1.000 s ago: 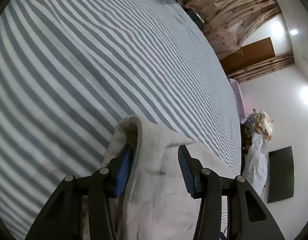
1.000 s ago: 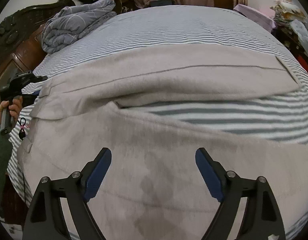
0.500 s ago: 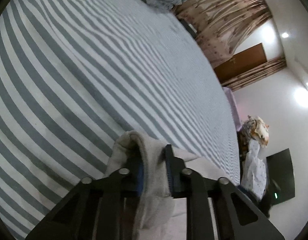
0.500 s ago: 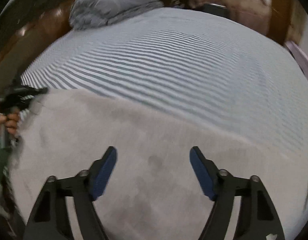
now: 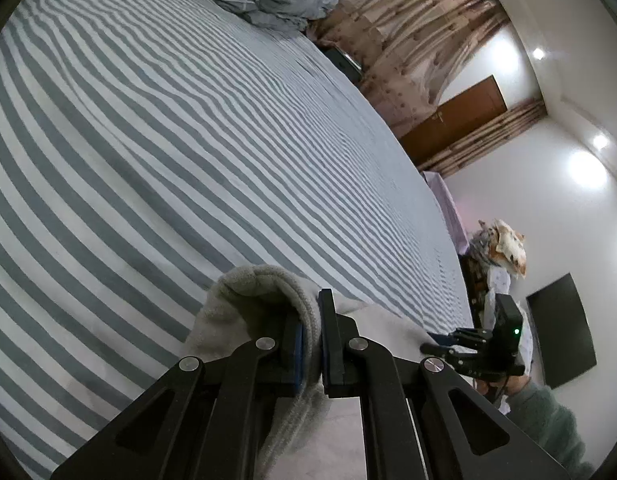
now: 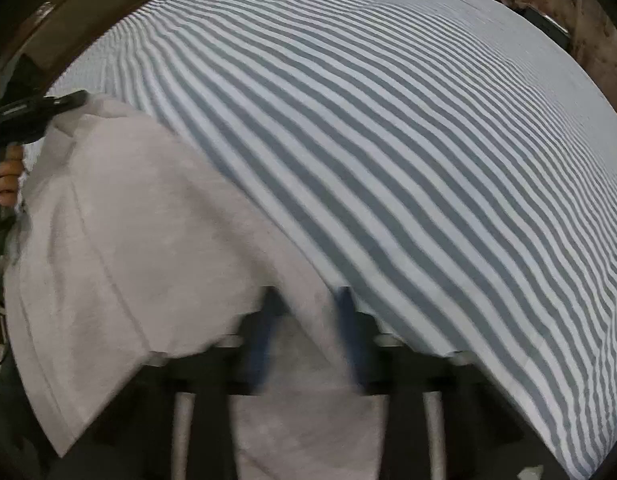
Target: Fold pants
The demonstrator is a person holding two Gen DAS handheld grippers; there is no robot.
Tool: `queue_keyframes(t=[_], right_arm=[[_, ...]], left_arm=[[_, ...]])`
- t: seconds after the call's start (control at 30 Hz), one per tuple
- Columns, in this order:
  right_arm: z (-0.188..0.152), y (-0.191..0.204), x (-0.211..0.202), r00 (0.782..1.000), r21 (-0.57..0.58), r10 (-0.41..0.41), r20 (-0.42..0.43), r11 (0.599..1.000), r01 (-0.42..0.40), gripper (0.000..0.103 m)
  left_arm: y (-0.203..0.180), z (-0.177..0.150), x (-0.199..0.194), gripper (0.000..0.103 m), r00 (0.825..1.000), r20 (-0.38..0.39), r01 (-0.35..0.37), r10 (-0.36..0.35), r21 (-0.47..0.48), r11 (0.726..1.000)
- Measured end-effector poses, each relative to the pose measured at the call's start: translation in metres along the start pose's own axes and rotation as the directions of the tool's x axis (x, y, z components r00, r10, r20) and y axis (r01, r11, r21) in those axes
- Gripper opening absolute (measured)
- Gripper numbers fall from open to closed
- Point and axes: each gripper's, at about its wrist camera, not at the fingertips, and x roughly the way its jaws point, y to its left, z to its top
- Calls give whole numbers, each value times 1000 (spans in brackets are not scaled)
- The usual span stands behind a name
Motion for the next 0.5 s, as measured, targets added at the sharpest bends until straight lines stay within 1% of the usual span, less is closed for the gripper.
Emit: queue_keyframes(t=[0.07,0.17,0.3,0.37,0.4,0.43,0.5], right_arm=[[-7,7,-6,1000,-12,-27,11,1000,27,15],[-17,15,-14,999,-1,-33,30,999,33,15],[-16,15,-14,999,5,-37,29,999,37,15],[-12,16,-11,999,1,-41,21,999,41,15],[-13,21,-10,999,-1,-35,16,999,35,16],[-5,27,-8,999,-3,-34,11,999,34,16],[0,22,-4,1000,5,-21,4,1000,21,19]], left_arm=[[0,2,-2,7,1000,-10,8,-8,-14,1000],[-4,6,-3,7,997,-67,26,-25,2,1000],[-3,12,2,8,992,-126,4,-3,1,1000],[3,13,7,14,986,-164,-13,12,-3,1000],[5,12,9,15,984,-179,-12,10,-5,1000],[9,10,13,18,981,-196,-12,8,-15,1000],[14,8,21,20,974,-225,-7,2,-23,1000]])
